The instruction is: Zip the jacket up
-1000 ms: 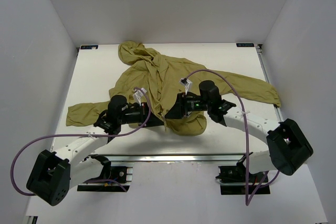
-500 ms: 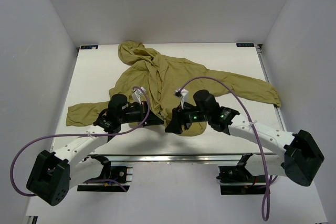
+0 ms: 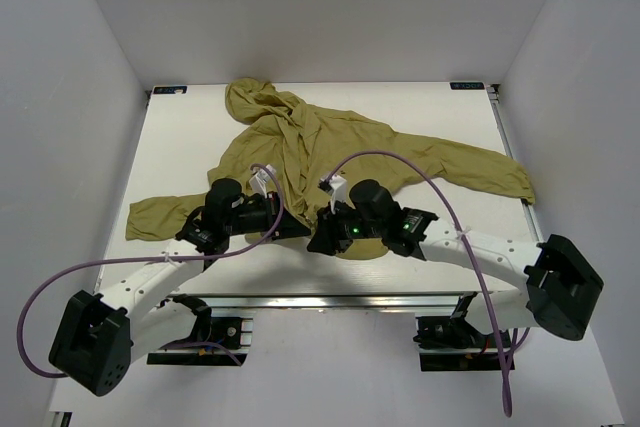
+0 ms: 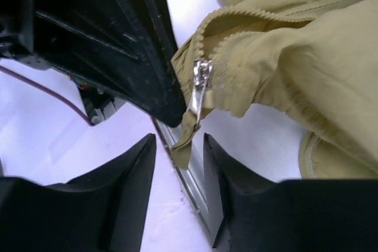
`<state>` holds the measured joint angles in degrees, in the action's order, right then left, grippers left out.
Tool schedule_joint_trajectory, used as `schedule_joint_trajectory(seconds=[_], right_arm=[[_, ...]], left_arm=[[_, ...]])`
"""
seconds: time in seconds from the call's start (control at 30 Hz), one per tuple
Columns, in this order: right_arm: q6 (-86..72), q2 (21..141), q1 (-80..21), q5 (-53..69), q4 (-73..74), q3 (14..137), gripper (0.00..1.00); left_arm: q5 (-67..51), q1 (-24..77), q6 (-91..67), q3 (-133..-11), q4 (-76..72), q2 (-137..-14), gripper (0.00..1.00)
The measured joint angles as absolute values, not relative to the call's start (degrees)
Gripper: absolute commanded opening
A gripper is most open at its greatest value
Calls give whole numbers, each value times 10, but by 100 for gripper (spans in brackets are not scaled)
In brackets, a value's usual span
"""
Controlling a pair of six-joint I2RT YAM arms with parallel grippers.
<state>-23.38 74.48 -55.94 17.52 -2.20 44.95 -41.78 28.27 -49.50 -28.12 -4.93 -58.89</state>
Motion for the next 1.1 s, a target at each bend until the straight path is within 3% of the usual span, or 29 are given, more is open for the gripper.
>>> schedule_joint_trajectory(seconds=[0.1,0.53,0.87,1.1], right_arm=[[-235,754,-560,170,-26,453,0],[-221,763,-552,185,81,567,0],[-244,858,-493,286,106,641,0],[-274,900,-494,256,102,683,0]], left_arm=[[-414,283,-493,-283,-43,-588,0],[-395,283,-443,-307,32,-588,0],[-398,283,-413,-311,60,-585,0],[-407,283,-418,-308,52,-569,0]])
